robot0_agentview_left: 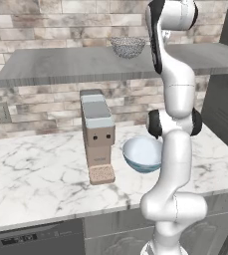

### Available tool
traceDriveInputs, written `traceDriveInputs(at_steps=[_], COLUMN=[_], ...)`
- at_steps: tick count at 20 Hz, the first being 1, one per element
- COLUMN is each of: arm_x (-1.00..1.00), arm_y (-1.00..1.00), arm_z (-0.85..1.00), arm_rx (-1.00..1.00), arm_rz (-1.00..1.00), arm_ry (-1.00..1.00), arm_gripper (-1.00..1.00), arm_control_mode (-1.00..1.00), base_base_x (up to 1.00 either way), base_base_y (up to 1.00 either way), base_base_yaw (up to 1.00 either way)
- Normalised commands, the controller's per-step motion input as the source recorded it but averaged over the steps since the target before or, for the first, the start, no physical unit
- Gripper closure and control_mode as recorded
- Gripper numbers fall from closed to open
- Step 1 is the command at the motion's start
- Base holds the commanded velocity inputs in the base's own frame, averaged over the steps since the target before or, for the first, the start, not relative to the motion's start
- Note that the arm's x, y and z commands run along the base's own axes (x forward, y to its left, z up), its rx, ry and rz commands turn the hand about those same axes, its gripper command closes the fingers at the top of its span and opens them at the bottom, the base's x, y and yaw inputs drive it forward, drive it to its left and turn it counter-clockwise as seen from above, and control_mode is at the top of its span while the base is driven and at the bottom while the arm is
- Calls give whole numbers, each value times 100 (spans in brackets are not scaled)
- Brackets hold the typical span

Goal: Open the cabinet and setup a tea strainer by placing it in the bowl upright.

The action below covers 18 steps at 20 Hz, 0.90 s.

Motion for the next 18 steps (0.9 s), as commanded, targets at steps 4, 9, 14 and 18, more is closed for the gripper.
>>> traceDriveInputs(at_steps=[4, 9, 14, 18], arm_x=[39, 36, 46, 33], arm_y=[0, 0, 0, 0], arm_z=[7, 8, 5, 1], arm_rx=[-10, -8, -6, -4], arm_rz=[0, 0, 0, 0], arm_ry=[1, 5, 6, 3], arm_gripper=[-100, -100, -100, -100], arm_control_mode=[-100, -100, -100, -100], base_base_x=[0, 0, 0, 0], base_base_y=[0, 0, 0, 0], base_base_yaw=[0, 0, 0, 0])
